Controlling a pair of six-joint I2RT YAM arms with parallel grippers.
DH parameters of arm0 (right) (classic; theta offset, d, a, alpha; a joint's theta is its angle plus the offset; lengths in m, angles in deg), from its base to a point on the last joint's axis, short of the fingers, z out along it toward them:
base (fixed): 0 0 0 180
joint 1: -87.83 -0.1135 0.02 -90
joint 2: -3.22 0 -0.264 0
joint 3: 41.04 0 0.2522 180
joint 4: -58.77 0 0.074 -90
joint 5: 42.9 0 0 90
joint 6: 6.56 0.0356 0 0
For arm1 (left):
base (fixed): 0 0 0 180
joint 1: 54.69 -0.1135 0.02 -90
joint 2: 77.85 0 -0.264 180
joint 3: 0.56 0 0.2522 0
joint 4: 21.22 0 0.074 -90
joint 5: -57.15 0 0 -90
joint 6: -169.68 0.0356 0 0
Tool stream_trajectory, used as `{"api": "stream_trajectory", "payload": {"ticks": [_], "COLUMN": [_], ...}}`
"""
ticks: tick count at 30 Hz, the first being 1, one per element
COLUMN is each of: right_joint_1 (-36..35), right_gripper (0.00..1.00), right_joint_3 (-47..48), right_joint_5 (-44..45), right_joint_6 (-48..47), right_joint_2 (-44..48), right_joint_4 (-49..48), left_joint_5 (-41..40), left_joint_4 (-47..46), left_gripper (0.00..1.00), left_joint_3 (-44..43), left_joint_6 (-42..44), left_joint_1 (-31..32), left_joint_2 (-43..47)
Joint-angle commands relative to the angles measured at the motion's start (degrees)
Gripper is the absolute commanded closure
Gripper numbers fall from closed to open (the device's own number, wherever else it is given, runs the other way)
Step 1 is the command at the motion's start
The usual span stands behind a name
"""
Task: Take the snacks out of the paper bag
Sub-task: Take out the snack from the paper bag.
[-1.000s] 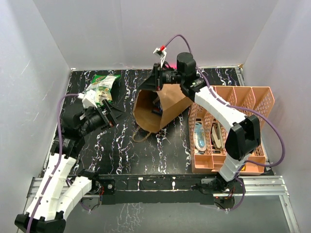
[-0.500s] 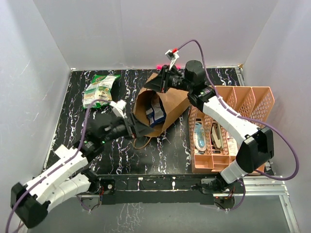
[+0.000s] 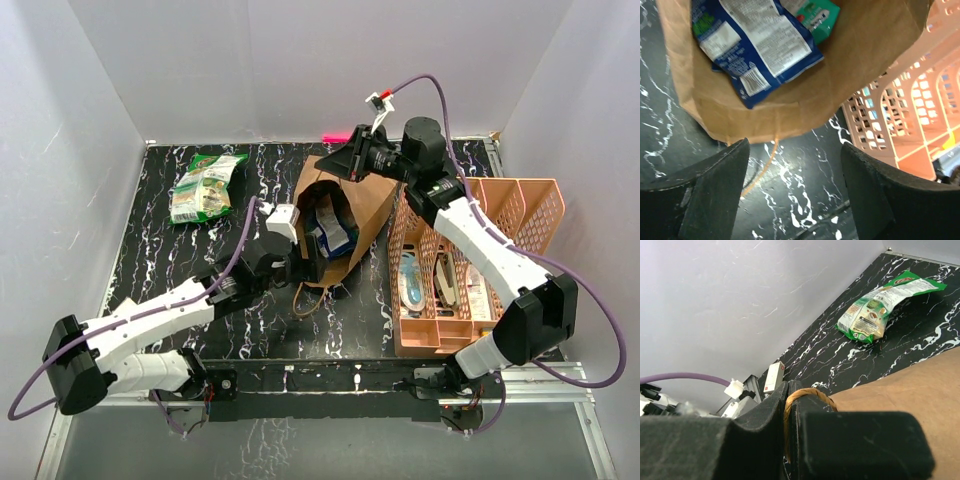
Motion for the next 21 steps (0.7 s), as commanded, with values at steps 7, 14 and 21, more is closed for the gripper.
{"api": "stream_trajectory", "payload": {"ticks": [7, 14, 21], "right_joint_1": [3.75, 3.76, 3.72], "right_gripper": [0.92, 0.92, 0.92], "right_joint_3": [7.42, 7.78, 7.93], "right_joint_5": [-4.55, -6.04, -6.10], "right_joint_6": [4.89, 7.65, 8.60], "right_joint_2": [-2.08, -3.51, -3.28], "right_joint_4": [-1.00, -4.66, -7.10], "left_joint_5": [-5.61, -8.65, -7.19], "left_joint_4": [-0.59, 0.23, -0.10], "left_gripper": [0.33, 0.36, 0.50], "left_joint_3": [-6.37, -11.67, -16.06], "left_joint_6": [12.62, 20.83, 25.62], "left_joint_1": [0.22, 0.87, 0.95], "left_joint_2": [-5.33, -12.26, -20.24]}}
